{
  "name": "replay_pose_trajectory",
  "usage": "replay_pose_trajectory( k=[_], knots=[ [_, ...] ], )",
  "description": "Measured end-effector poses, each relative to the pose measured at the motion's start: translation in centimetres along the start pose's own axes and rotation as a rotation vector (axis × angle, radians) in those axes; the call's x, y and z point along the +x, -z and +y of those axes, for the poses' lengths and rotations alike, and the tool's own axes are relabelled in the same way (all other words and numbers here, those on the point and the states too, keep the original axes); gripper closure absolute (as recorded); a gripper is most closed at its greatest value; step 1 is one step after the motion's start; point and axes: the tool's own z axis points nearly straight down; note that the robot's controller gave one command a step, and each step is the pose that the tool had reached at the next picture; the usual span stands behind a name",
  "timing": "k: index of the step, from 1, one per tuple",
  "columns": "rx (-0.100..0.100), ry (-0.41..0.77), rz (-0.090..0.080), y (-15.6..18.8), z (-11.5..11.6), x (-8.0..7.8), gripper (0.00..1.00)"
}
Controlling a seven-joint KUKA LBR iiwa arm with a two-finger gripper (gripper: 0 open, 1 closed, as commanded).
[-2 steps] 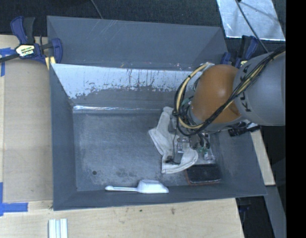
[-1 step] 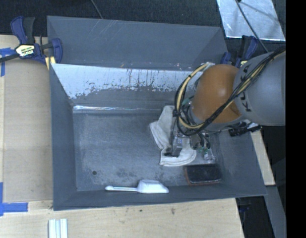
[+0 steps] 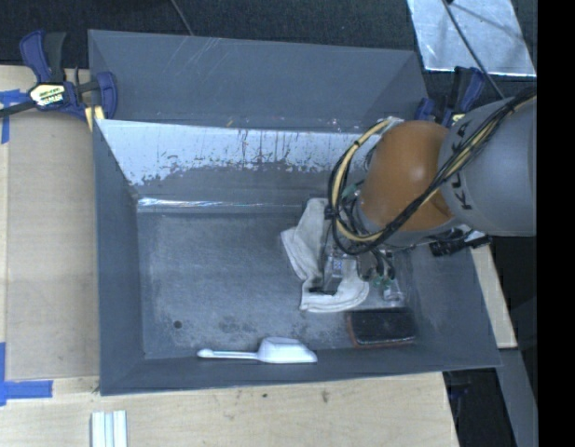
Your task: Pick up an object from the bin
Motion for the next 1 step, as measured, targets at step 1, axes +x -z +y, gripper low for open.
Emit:
replay_pose_trajectory(
  k=[1],
  knots=[
    [0.001,0.005,0.006,2.93,-0.03,0.49,1.00]
  ],
)
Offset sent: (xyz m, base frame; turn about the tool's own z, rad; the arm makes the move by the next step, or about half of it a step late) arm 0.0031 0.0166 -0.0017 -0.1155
